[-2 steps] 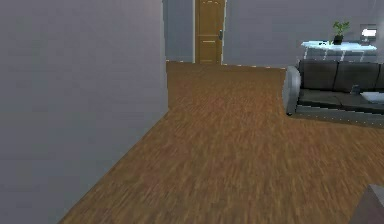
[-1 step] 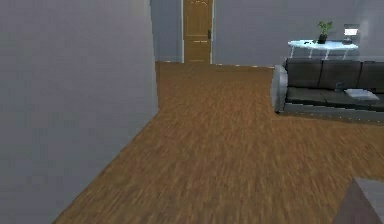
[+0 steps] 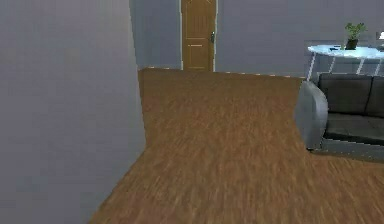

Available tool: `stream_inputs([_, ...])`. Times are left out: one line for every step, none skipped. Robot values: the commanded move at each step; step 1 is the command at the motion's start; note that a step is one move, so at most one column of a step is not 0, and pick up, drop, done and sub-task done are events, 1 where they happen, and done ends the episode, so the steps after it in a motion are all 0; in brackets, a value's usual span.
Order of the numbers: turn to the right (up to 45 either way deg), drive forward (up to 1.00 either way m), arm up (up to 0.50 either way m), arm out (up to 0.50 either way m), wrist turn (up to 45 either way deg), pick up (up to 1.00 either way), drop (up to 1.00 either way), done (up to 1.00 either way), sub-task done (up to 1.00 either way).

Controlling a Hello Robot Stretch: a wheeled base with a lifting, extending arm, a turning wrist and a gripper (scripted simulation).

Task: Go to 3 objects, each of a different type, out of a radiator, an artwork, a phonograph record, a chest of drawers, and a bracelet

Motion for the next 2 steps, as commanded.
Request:
stream_inputs([0.0, 1.0, 0.0, 0.0, 0.0, 0.0, 0.0, 0.0, 0.0])
stream_inputs([0.0, 1.0, 0.0, 0.0, 0.0, 0.0, 0.0, 0.0, 0.0])
